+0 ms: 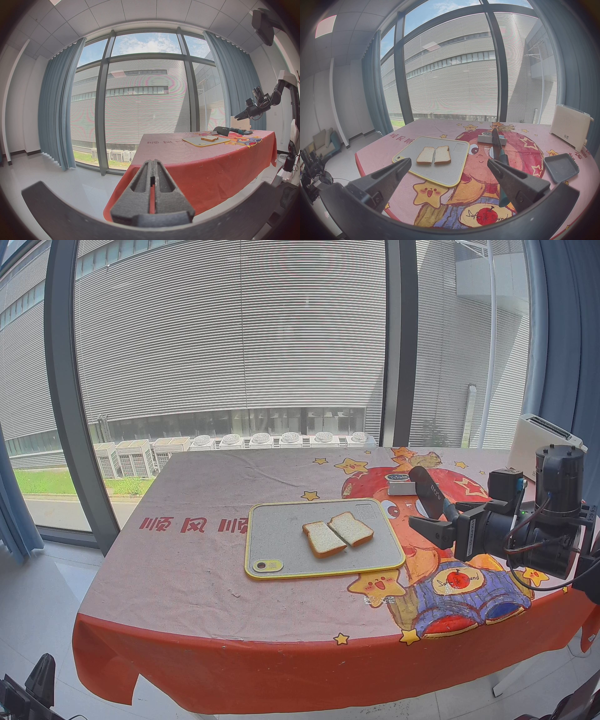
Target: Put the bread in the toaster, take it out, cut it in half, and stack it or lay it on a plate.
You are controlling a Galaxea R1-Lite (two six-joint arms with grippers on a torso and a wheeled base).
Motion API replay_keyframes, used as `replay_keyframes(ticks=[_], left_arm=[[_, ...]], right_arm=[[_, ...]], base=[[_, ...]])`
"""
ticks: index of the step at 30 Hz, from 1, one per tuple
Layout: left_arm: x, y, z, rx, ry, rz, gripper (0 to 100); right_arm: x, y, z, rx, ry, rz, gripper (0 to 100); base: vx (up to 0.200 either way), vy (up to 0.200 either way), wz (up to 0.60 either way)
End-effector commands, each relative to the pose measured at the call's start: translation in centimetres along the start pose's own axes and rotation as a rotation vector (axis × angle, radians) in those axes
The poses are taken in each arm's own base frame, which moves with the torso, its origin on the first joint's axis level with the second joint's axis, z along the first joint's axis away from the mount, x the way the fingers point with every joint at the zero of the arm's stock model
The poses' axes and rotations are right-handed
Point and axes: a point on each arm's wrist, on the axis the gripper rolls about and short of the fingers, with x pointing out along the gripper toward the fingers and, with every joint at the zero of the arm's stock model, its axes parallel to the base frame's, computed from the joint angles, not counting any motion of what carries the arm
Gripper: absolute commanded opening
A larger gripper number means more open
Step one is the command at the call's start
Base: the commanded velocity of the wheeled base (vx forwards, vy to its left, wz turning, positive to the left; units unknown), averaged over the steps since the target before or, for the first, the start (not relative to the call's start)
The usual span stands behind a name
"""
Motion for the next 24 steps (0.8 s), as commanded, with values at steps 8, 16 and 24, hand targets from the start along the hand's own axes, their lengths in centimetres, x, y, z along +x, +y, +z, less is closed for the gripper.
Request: replay_keyframes(ticks=[8,16,24], left_arm=[[0.01,-0.01,-0.53,0.000,0.001,0.000,0],[0.01,-0.01,-0.53,0.000,0.001,0.000,0],[0.01,-0.01,-0.53,0.000,0.001,0.000,0]], right_arm=[[0.18,0.20,-0.19,-0.004,0.008,0.001,100],[0.14,0.21,-0.07,-0.003,0.003,0.000,100],[0.05,0.39,0.03,-0.006,-0.003,-0.007,100]], base=[[0.000,0.000,0.00],[0.000,0.000,0.00],[0.000,0.000,0.00]])
